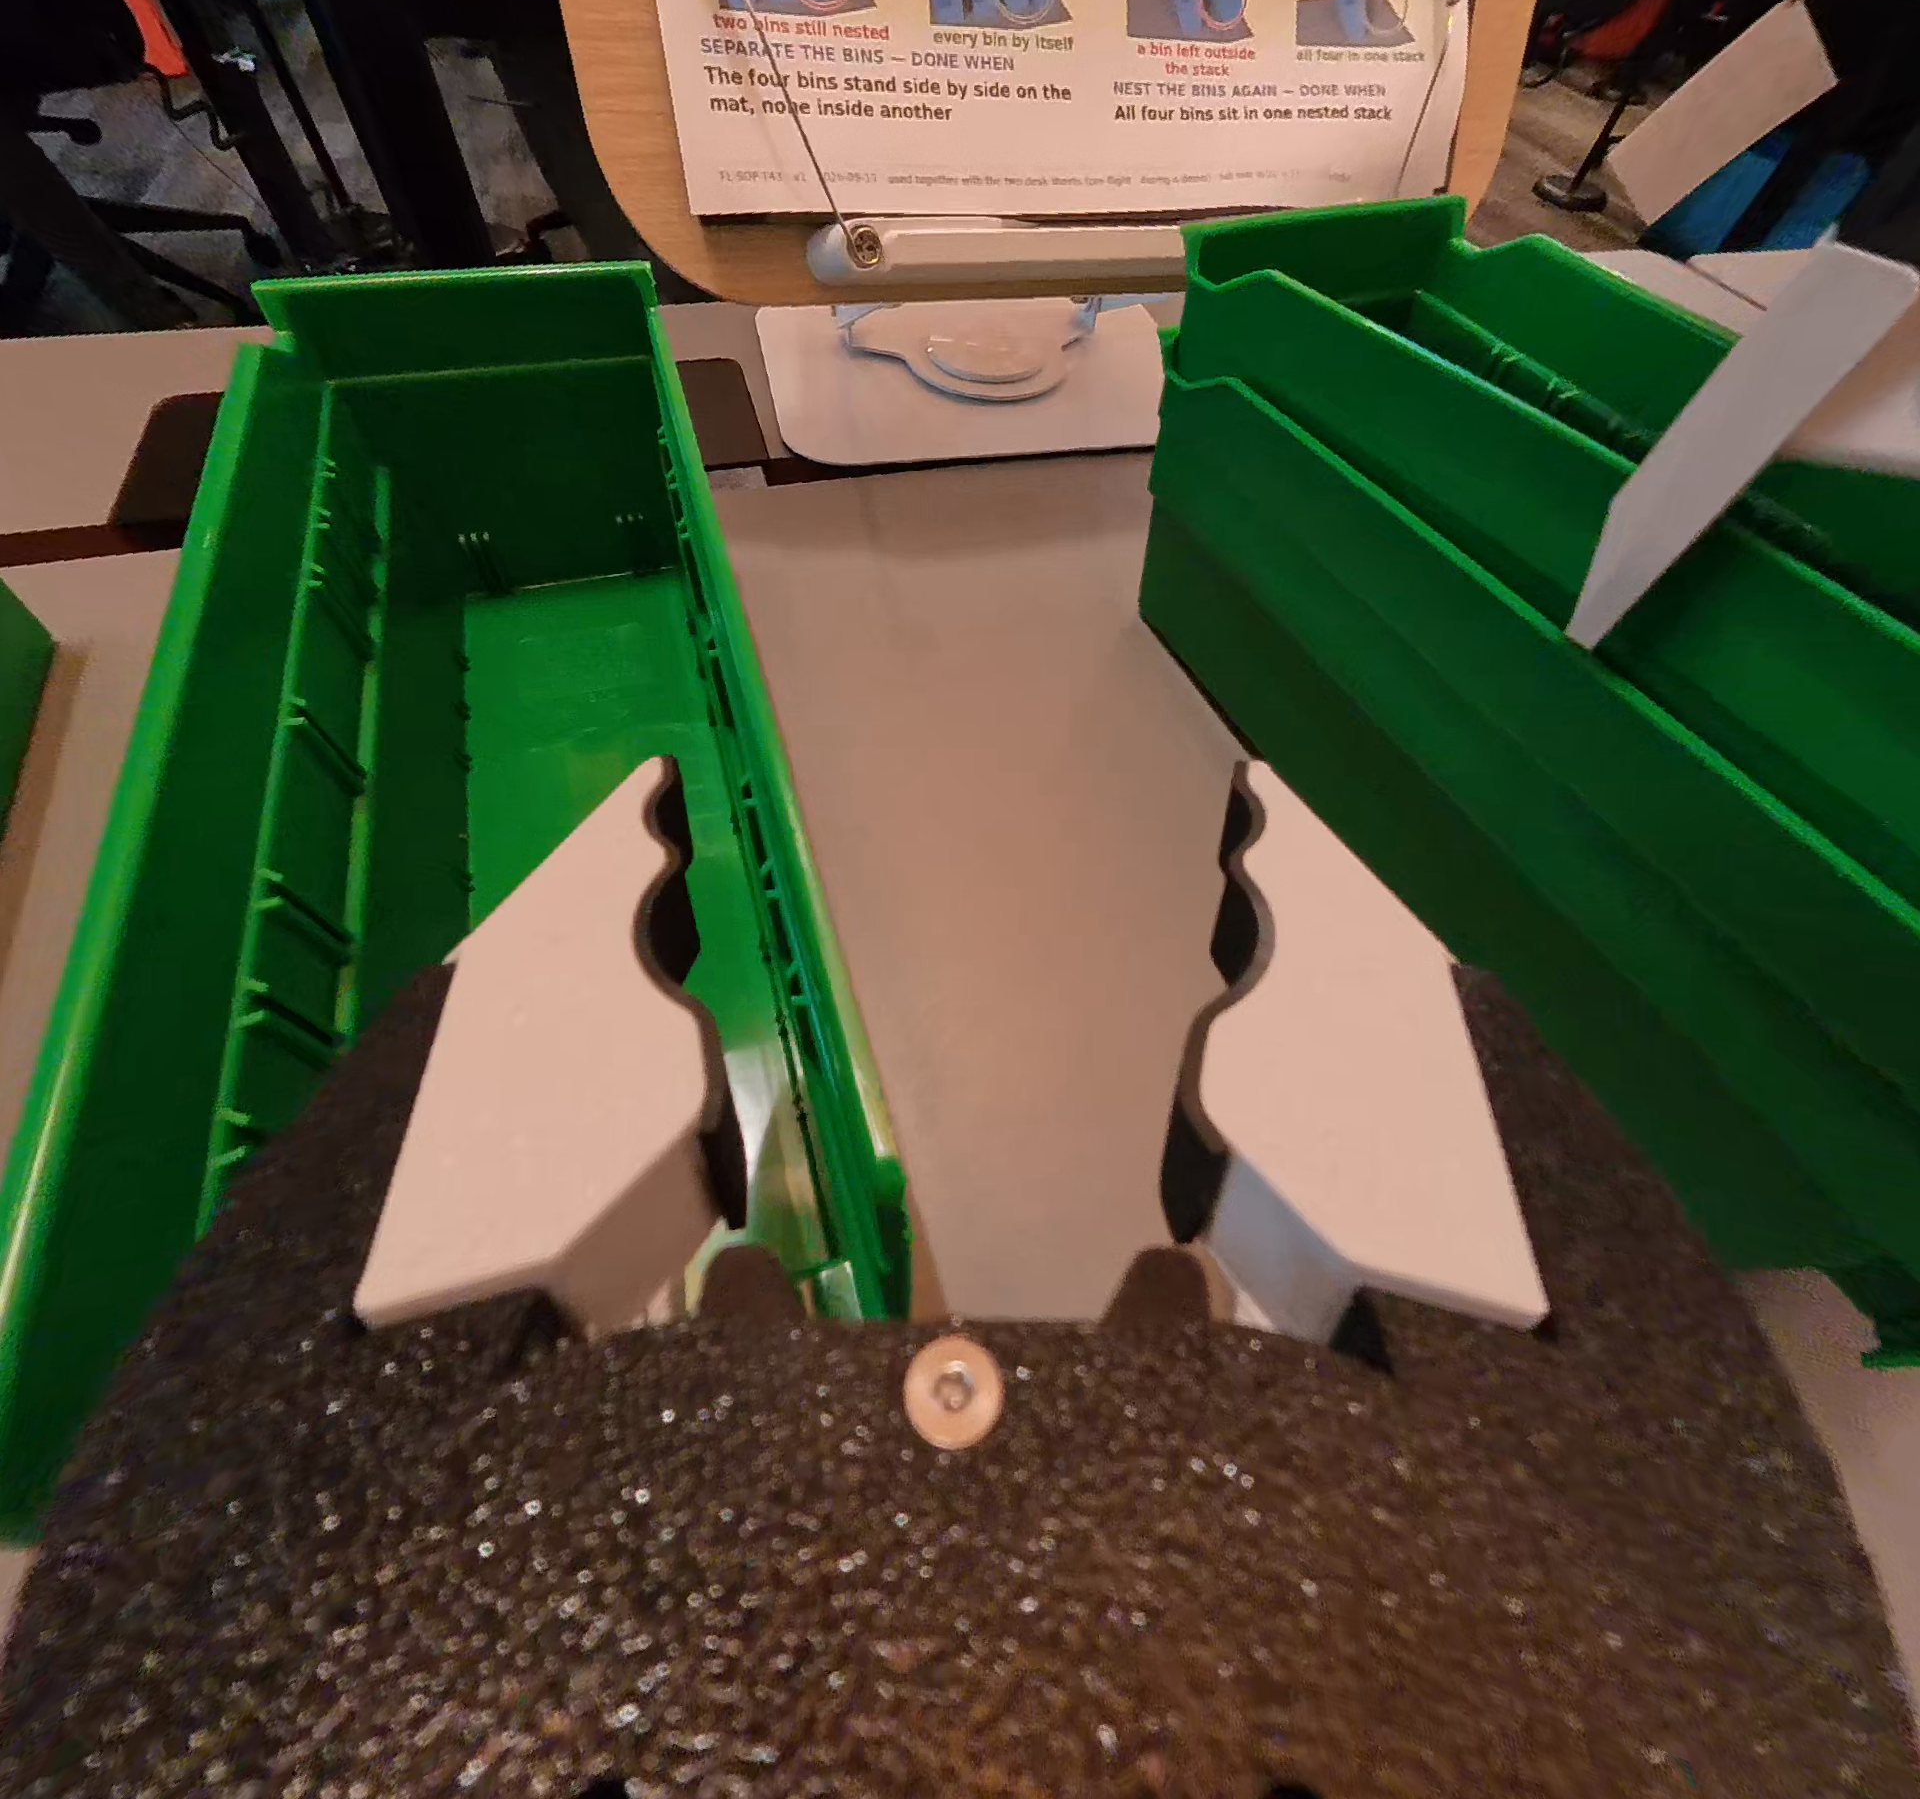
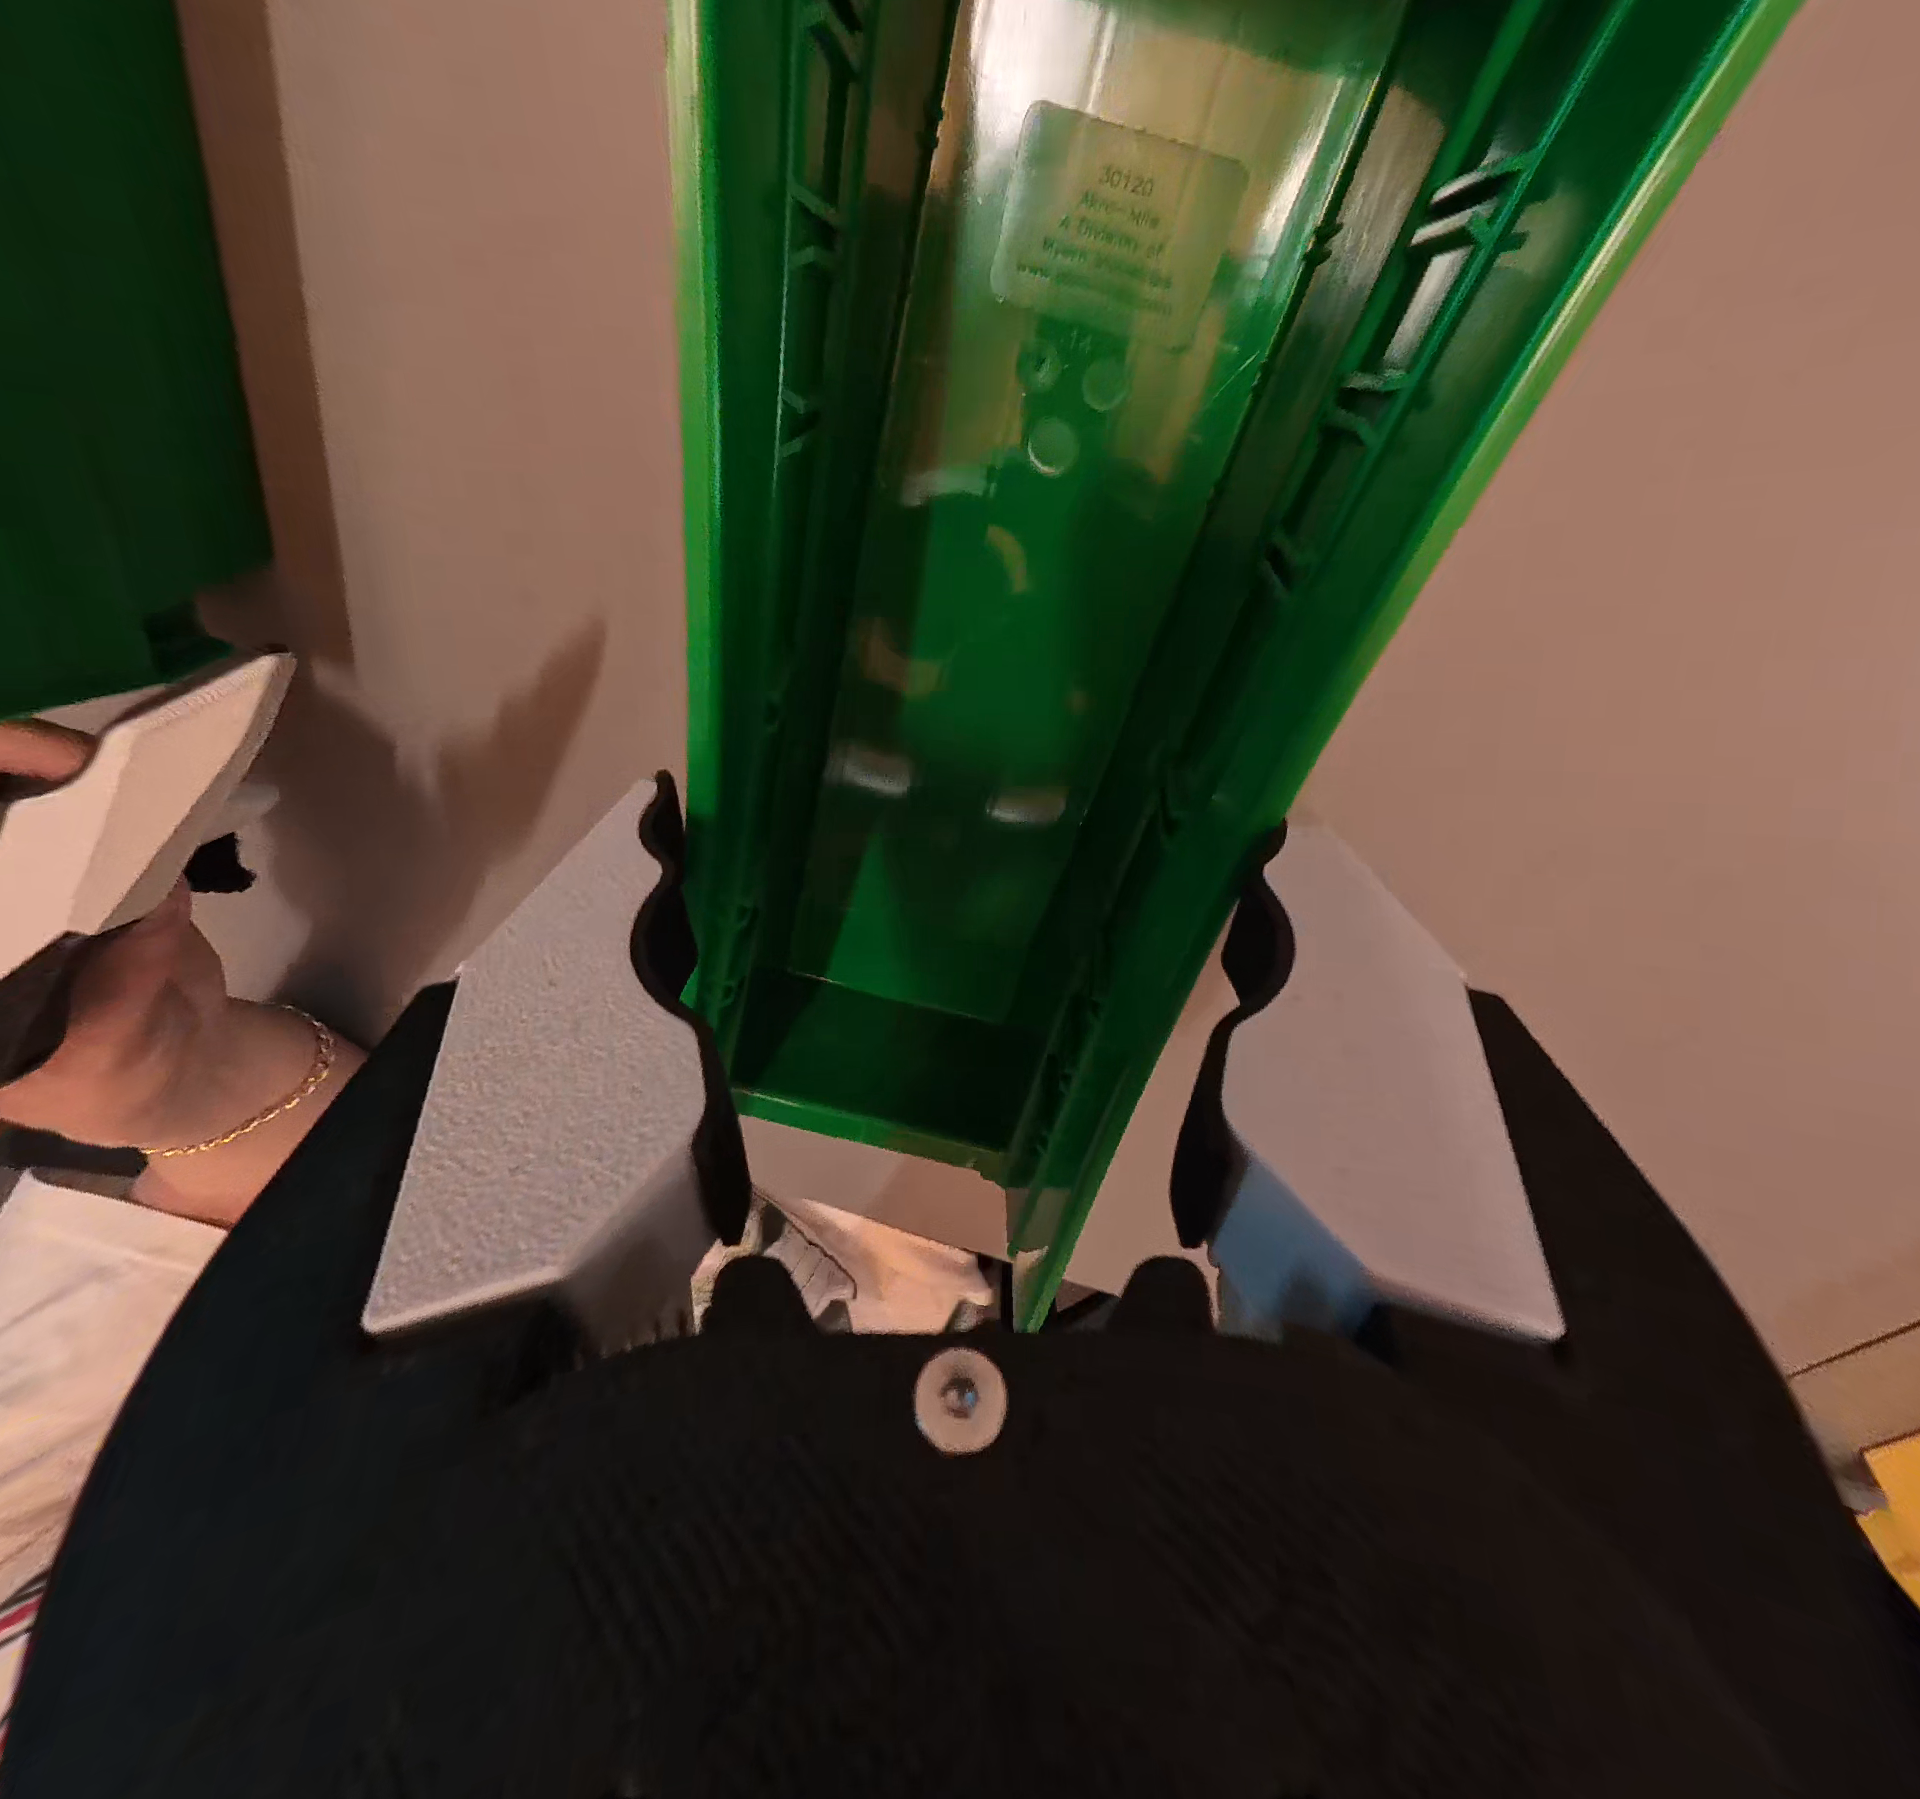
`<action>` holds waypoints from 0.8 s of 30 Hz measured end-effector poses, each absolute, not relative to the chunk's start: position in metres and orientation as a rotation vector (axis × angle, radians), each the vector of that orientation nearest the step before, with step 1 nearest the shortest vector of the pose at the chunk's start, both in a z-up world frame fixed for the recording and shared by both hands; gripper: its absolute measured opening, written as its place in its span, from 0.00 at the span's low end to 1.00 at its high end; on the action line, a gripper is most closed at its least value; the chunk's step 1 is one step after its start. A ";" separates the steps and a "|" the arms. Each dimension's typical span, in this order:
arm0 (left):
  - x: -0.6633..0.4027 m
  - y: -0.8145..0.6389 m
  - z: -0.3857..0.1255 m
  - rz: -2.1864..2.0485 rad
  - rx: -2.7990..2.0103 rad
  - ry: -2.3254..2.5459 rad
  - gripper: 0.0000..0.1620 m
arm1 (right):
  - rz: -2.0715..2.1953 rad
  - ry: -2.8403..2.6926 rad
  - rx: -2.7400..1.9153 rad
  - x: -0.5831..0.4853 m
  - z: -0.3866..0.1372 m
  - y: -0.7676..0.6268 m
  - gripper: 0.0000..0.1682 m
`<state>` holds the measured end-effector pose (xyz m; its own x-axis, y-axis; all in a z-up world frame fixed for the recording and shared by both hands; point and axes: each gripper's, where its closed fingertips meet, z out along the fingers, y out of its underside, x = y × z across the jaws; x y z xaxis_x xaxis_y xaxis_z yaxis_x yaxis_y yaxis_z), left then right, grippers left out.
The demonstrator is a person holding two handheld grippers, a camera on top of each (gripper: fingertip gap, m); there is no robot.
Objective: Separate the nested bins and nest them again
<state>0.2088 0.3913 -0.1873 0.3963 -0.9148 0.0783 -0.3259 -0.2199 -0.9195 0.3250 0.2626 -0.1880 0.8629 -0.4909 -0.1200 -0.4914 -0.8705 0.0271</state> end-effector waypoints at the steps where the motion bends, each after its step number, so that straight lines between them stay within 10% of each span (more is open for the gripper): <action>1: 0.210 0.390 -0.187 -0.825 -1.752 1.093 0.62 | 0.192 0.810 -3.025 0.326 -0.185 0.262 0.62; 24: 0.210 0.385 -0.178 -0.719 -1.690 1.124 0.61 | 0.253 0.808 -2.909 0.329 -0.154 0.276 0.59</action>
